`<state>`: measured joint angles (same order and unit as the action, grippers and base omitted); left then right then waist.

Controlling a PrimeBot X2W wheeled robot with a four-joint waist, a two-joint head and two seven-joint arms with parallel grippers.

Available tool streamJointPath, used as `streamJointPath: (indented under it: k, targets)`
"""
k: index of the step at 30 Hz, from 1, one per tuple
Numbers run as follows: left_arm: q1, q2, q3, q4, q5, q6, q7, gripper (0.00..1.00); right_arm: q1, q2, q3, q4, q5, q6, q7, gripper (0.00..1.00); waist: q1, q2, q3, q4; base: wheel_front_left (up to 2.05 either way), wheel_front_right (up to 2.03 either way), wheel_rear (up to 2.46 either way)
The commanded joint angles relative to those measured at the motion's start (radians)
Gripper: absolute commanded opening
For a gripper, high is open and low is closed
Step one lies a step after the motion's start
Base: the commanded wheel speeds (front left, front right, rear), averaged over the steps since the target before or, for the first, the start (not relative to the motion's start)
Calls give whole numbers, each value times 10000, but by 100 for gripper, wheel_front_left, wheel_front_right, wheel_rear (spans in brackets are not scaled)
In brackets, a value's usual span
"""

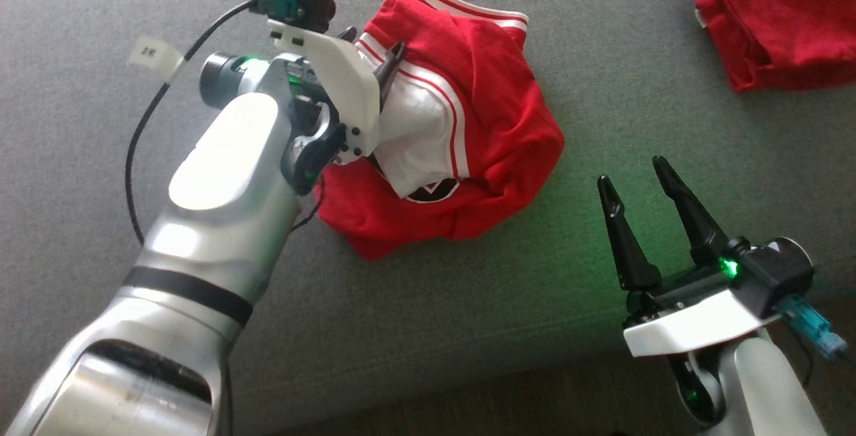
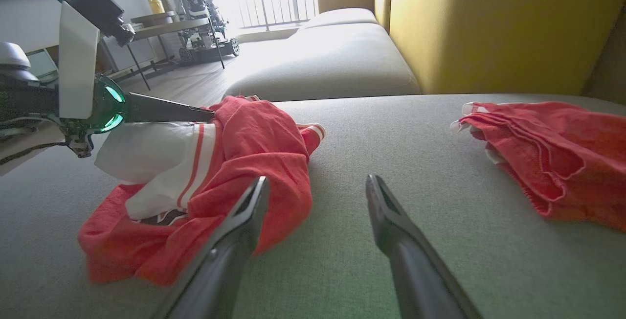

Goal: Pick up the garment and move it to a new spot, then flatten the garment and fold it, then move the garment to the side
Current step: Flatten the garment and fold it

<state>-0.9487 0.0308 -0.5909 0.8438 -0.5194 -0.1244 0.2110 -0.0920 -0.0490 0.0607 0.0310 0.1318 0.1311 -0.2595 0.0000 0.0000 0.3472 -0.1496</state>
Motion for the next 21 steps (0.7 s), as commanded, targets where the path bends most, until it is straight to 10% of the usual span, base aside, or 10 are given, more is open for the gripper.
streamJointPath:
  k: [1, 3, 4, 16, 21]
  targets:
    - [-543, 195, 104, -356, -185, -57, 61, 98, -137, -12, 231, -347, 6, -4, -23, 100, 0, 0, -6, -26, 0, 0, 0]
    - [-538, 195, -50, -546, -649, -59, 192, 11, -141, -12, 247, -339, 37, -4, -23, 100, 0, 0, -16, -63, 0, 0, 0]
    - [-545, 195, -134, -683, -898, -60, 233, 0, -148, -12, 256, -332, 56, -4, -23, 100, 0, 0, -23, -82, 0, 0, 0]
    - [-1245, 235, 567, -2305, -3647, -28, 368, 0, -326, -12, 450, -236, 891, -4, -23, 100, 0, 0, -673, -729, 0, 0, 0]
    - [-1974, 218, 1308, -2864, -4211, 752, 232, 0, -303, -12, 540, -158, 1383, -4, -23, 100, 0, 0, -1209, -1177, 0, 0, 0]
